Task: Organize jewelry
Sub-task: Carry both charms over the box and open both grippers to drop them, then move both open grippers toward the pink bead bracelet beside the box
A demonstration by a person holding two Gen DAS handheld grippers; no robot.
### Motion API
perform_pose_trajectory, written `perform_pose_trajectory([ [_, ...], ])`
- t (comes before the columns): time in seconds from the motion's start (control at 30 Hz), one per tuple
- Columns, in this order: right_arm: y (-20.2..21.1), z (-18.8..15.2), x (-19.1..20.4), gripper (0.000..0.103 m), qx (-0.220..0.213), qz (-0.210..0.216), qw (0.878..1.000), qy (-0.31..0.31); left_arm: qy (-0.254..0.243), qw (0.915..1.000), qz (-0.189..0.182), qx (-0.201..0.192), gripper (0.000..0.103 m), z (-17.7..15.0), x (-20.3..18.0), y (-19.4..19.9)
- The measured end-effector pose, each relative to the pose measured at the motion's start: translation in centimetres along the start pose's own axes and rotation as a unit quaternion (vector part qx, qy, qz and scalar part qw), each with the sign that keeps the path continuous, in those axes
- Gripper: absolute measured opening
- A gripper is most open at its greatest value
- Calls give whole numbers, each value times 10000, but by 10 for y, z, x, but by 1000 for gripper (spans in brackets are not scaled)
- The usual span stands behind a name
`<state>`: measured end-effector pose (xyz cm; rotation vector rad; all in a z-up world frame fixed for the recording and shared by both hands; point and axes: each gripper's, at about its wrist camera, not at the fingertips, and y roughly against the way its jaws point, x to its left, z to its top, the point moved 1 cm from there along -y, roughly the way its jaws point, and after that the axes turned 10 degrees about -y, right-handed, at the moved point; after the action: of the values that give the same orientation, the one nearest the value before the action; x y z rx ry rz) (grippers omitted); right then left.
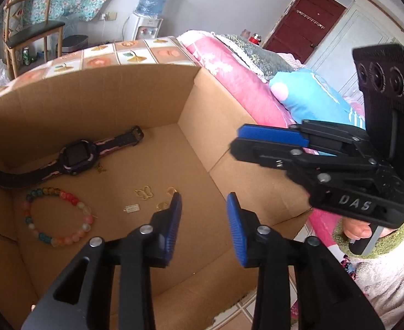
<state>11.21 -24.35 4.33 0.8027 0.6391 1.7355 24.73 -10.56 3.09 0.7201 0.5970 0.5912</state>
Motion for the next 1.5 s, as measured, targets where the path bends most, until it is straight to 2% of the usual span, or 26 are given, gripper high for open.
perform_pose_trajectory([
  [0.07, 12, 0, 0, 21, -135, 2, 9999, -75, 41, 9999, 65, -81, 37, 0, 1, 11],
  [0.13, 29, -1, 1, 27, -333, 34, 9993, -160, 20, 9995, 196, -249, 42, -2, 0, 30],
  [0.2, 50, -7, 4, 39, -589, 118, 9978, -278, -37, 9984, 367, -421, 54, -8, -1, 51],
  [0.27, 70, -14, 7, 46, -779, 268, 9960, -350, -133, 9965, 596, -577, 63, -19, -2, 74],
  [0.33, 90, -28, 13, 53, -960, 460, 9936, -373, -210, 9933, 865, -733, 72, -36, -4, 102],
  [0.4, 105, -48, 23, 66, -1099, 599, 9914, -383, -210, 9901, 1110, -827, 81, -56, -3, 123],
  [0.5, 101, -76, 38, 78, -931, 557, 9932, -414, -56, 9863, 1428, -819, 89, -91, 1, 142],
  [0.63, 48, -115, 59, 81, -82, -276, 9985, -467, 231, 9813, 1881, -328, 92, -140, 11, 130],
  [0.7, 14, -129, 62, 82, 363, -665, 9957, -540, 467, 9784, 2016, 4, 91, -162, 20, 110],
  [0.77, -8, -138, 64, 82, 596, -1014, 9917, -522, 664, 9765, 2039, 212, 92, -176, 27, 90],
  [0.83, -25, -142, 64, 85, 754, -1344, 9870, -445, 777, 9741, 2091, 375, 92, -183, 29, 77],
  [0.97, -46, -141, 59, 90, 927, -1621, 9813, -469, 892, 9701, 2219, 408, 92, -187, 30, 67],
  [1.07, -55, -139, 59, 95, 958, -1998, 9747, -282, 972, 9679, 2269, 478, 97, -190, 32, 63],
  [1.2, -60, -138, 61, 95, 919, -2005, 9752, -169, 1011, 9660, 2330, 488, 97, -199, 31, 59],
  [1.33, -62, -135, 50, 95, 1009, -1810, 9771, -485, 955, 9676, 2304, 394, 97, -203, 28, 61],
  [1.4, -61, -137, 37, 95, 1070, -1563, 9781, -862, 768, 9662, 2403, 524, 97, -204, 24, 57],
  [1.47, -58, -137, 31, 95, 931, -1581, 9789, -905, 458, 9607, 2640, 720, 98, -204, 17, 50],
  [1.5, -57, -137, 30, 95, 901, -1567, 9796, -884, 486, 9605, 2647, 714, 98, -204, 18, 50],
])
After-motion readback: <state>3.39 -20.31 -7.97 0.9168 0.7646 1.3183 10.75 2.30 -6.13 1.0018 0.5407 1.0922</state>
